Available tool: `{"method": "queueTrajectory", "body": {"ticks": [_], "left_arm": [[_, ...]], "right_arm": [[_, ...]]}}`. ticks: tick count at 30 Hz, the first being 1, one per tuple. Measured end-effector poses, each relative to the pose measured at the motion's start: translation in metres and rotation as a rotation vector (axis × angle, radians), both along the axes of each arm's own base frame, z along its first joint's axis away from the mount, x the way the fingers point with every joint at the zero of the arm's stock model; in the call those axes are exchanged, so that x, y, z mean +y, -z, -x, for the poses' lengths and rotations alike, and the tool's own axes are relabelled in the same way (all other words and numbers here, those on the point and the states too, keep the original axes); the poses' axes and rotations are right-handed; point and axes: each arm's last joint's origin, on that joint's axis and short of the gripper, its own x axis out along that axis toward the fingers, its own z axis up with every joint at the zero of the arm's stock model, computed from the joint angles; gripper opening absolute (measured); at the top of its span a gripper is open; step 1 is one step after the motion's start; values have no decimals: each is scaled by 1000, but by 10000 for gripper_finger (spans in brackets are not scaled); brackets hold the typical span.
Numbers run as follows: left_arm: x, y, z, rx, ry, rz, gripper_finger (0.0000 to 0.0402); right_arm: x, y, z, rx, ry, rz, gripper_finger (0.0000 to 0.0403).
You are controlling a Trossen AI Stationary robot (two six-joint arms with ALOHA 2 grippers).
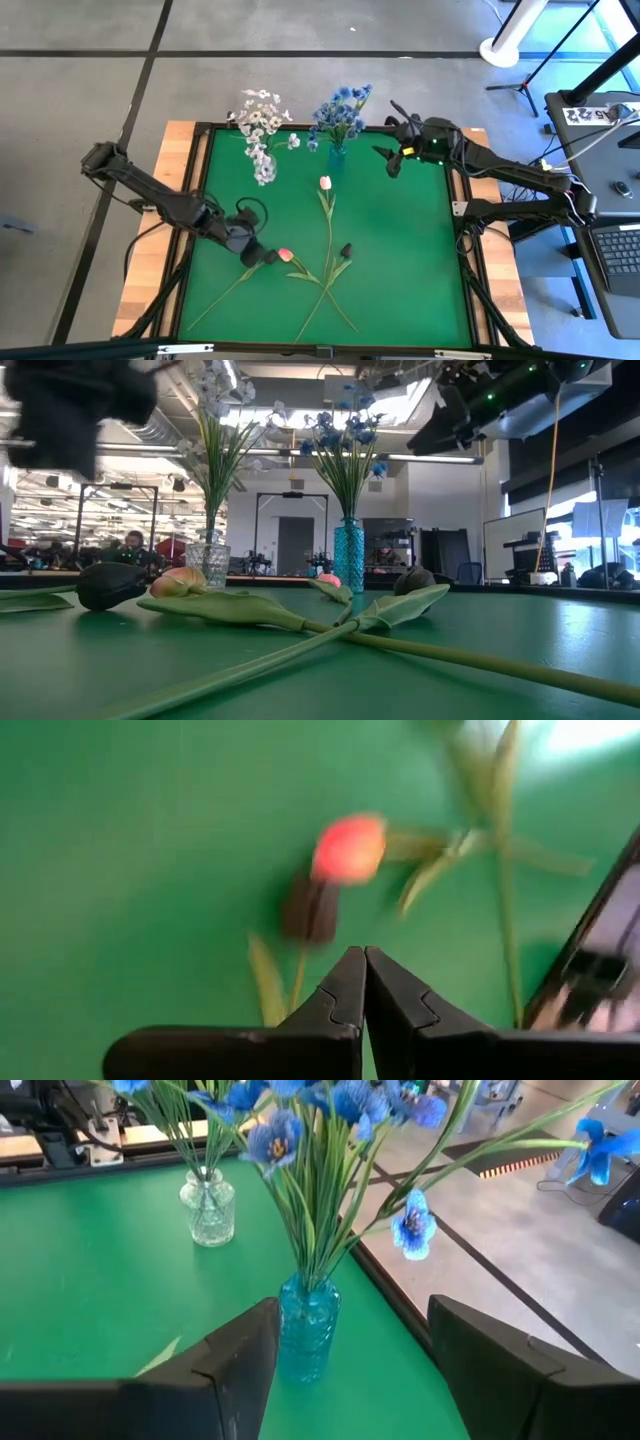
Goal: Sort flowers into vase by color
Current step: Put the left black flower into the blue vase
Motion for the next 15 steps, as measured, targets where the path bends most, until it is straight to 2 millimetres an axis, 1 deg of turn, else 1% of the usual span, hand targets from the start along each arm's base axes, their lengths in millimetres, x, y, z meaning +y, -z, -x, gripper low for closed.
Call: {"method": "queueTrajectory", "body": {"ticks": [3, 6, 15], "left_arm": [[-11, 10, 0, 92, 23, 76, 1], [-20, 20, 0, 165, 64, 94, 5], [-45, 49, -5, 300, 128, 126, 70]], "right_arm": [[0, 1, 0, 16, -5, 9, 254], [0, 1, 0, 20, -8, 16, 254], [0, 0, 0, 23, -14, 40, 254]]}}
